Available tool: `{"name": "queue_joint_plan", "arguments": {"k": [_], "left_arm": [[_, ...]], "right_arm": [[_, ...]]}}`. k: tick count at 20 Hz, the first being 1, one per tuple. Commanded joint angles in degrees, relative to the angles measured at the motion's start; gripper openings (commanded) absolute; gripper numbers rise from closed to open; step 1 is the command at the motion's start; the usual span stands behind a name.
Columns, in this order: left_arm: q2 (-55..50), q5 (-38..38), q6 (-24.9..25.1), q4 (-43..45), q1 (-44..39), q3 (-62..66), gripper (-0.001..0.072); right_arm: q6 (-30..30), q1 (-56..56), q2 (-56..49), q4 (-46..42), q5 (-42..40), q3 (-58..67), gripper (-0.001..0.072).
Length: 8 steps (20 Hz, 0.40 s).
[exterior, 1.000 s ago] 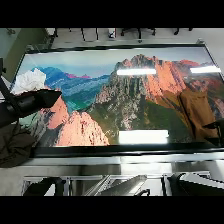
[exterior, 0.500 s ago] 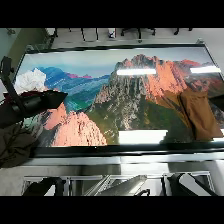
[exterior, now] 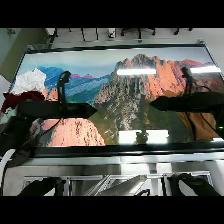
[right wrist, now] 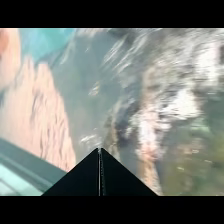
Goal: Fold the shirts.
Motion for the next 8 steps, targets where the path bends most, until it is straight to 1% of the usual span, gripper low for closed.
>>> {"name": "queue_joint_plan", "arguments": {"k": [1, 3, 8], "left_arm": [[-3.32, -1.2, -0.72, 0.0, -2.08, 0.0, 0.0013], [-2.71, -2.12, -0.72, -0.02, -2.01, 0.0, 0.0013], [-2.16, -2.21, -0.74, -0.02, -1.97, 0.0, 0.0013]], "right_arm": [[0.0, 7.19, -2.05, 0.57, 2.1, -1.33, 0.0024], [0.04, 7.41, -2.82, 0.57, -2.45, -1.33, 0.0024], [0.04, 7.41, -3.8, 0.57, -3.06, -1.33, 0.0024]]}}
